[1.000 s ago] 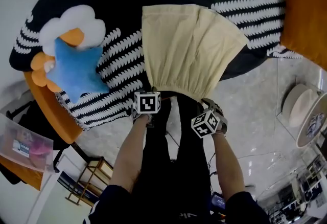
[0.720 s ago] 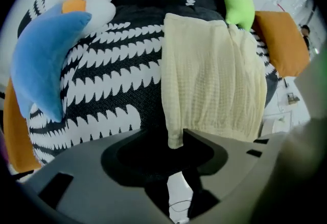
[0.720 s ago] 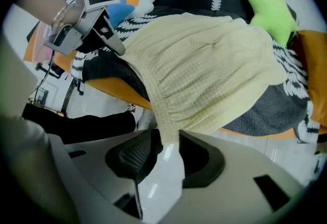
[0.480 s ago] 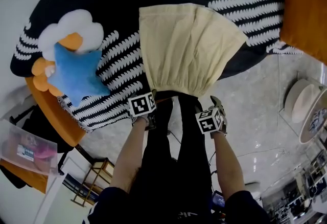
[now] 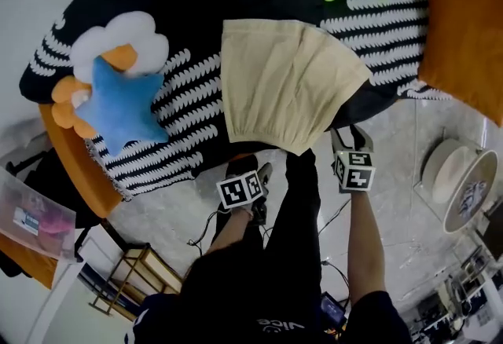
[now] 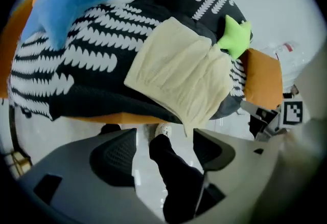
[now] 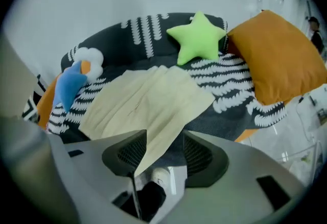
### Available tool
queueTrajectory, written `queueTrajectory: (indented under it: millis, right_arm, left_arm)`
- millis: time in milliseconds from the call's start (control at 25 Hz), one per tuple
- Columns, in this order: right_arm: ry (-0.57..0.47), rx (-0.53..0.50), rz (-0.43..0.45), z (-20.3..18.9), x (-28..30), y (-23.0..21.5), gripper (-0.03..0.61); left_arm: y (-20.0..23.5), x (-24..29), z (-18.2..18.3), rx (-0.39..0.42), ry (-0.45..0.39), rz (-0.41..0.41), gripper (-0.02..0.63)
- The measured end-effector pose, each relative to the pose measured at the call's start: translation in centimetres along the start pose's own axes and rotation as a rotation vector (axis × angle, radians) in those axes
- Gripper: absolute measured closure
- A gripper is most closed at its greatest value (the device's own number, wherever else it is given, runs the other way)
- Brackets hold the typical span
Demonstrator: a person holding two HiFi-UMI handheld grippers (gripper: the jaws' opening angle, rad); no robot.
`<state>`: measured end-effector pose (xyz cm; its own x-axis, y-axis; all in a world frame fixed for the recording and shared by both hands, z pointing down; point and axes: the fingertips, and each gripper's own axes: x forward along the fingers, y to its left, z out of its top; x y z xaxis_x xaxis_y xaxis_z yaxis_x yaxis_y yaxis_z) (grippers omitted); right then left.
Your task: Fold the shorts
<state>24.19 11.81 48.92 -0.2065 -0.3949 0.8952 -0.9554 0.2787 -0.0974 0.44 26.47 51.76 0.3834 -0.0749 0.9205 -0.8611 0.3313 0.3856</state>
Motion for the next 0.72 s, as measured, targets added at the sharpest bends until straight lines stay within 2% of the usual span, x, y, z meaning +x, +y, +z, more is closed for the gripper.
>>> queueTrajectory:
  millis: [120, 200, 400, 520, 600, 720]
  right_arm:
    - [-0.053, -0.02, 0.002, 4.5, 1.0, -4.1, 0.351]
    - [-0.055, -0.048, 0.021, 6.3, 2.1, -7.0, 0.353]
    - [0.029, -0.182, 0.114, 9.2, 5.4, -12.1, 0.361]
    - [0.073, -0.211, 0.147, 9.8, 6.9, -13.2, 0.368]
    - [0.093, -0.277, 0.156, 9.8, 7.6, -13.2, 0.373]
    - [0.109, -0.35, 0.162, 9.6, 8.8, -13.4, 0.38]
  left_arm:
    - [-2.2, 1.7, -1.9, -0.099, -0.001, -0.028, 0.273]
    - [-3.8, 3.3, -2.0, -0.183, -0.043, -0.036, 0.273]
    - [-8.1, 6.6, -2.5, -0.513, -0.183, -0.119, 0.273]
    - [-8.9, 8.2, -3.0, -0.679, -0.247, -0.186, 0.275]
    - [-9.4, 9.0, -2.5, -0.77, -0.298, -0.264, 0.276]
    - [-10.1, 10.8, -1.5, -0.85, -0.349, -0.347, 0.285]
